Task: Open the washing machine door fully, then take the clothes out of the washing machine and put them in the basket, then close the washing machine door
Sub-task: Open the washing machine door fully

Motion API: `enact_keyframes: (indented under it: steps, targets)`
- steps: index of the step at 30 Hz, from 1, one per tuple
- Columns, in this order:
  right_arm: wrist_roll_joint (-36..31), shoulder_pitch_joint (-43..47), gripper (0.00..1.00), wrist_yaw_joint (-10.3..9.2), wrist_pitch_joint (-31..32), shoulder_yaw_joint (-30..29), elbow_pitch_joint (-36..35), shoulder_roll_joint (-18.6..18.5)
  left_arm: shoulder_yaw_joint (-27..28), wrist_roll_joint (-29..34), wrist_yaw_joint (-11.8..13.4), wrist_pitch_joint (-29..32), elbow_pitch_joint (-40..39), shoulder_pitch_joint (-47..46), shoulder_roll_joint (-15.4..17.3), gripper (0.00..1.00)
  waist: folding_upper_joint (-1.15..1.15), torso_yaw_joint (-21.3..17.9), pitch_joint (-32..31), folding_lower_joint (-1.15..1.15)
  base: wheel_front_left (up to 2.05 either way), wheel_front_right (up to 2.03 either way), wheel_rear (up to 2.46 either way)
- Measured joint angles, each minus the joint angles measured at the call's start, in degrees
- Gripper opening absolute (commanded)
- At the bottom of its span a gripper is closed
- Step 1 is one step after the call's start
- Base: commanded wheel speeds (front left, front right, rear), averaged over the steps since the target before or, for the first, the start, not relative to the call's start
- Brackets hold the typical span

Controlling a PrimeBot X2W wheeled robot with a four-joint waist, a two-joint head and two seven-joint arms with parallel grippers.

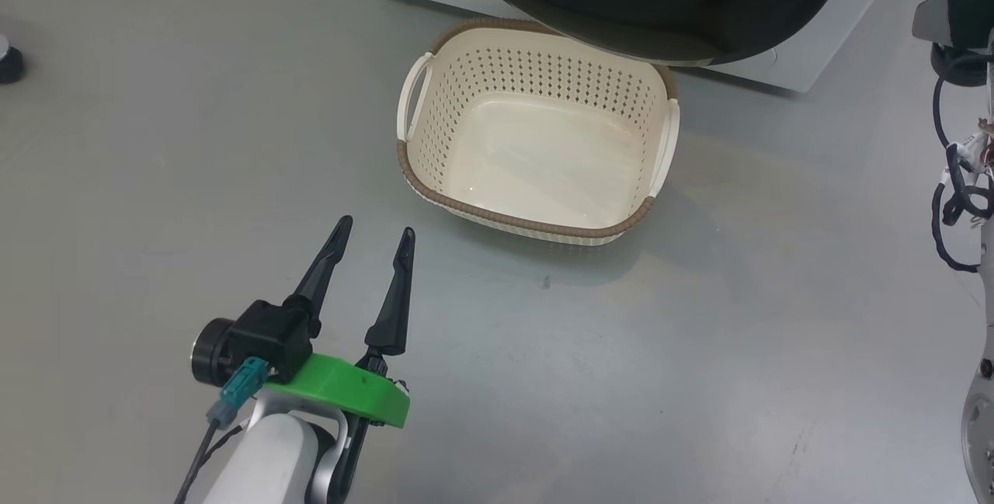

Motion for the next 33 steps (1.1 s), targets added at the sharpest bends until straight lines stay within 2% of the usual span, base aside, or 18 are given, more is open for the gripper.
enact_keyframes:
  steps: [17, 33]
  targets:
    - [1.71, -3.42, 0.0, -1.0, 5.44, -0.42, 7.67, -0.88, 0.05, -0.43, 0.19, 0.0, 0.16, -0.01, -0.01, 1.0, 0.0, 0.51, -0.58, 0.0, 0.0, 0.0, 0.0]
    - [5.19, -4.13, 0.0, -1.01, 13.03, 0.49, 13.52, 0.53, 0.23, 0.18, 0.26, 0.0, 0.66, 0.03, -0.01, 1.0, 0.0, 0.16, -1.82, 0.0, 0.0, 0.0, 0.0]
